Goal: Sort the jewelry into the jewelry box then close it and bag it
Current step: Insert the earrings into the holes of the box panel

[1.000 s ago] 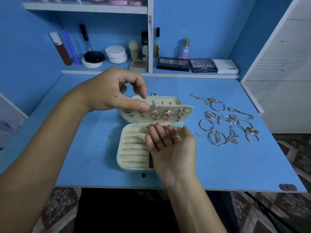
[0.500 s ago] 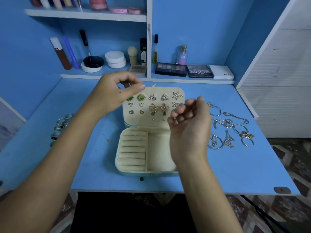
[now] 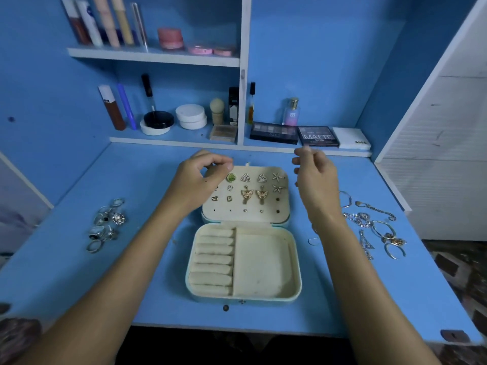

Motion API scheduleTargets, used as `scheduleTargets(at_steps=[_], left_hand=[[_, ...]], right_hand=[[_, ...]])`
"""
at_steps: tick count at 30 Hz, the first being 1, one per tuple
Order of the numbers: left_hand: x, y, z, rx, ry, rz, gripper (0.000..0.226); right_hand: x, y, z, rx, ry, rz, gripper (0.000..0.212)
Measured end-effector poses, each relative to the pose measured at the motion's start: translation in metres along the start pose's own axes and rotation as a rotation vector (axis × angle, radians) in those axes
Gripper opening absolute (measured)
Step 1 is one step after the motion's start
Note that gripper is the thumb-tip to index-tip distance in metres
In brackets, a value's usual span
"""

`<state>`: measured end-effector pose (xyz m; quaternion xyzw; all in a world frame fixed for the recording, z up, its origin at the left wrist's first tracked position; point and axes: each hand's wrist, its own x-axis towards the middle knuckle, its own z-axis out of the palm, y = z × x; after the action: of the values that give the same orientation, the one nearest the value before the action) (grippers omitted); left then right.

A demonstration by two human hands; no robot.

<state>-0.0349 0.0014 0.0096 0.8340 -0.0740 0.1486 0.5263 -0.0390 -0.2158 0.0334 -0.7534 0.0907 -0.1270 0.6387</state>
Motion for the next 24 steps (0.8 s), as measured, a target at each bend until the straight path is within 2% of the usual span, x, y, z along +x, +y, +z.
scheduleTargets(at_steps=[7, 24], left_hand=[[-0.005, -0.019, 0.005, 0.032, 0.0, -0.015, 0.009], [-0.009, -0.024, 0.007, 0.066, -0.04, -0.094, 0.017]], right_hand=[[0.008, 0.016, 0.005, -0.176, -0.159, -0.017, 0.041], [0.004, 0.041, 0.007, -0.256, -0.187, -0.033, 0.039]])
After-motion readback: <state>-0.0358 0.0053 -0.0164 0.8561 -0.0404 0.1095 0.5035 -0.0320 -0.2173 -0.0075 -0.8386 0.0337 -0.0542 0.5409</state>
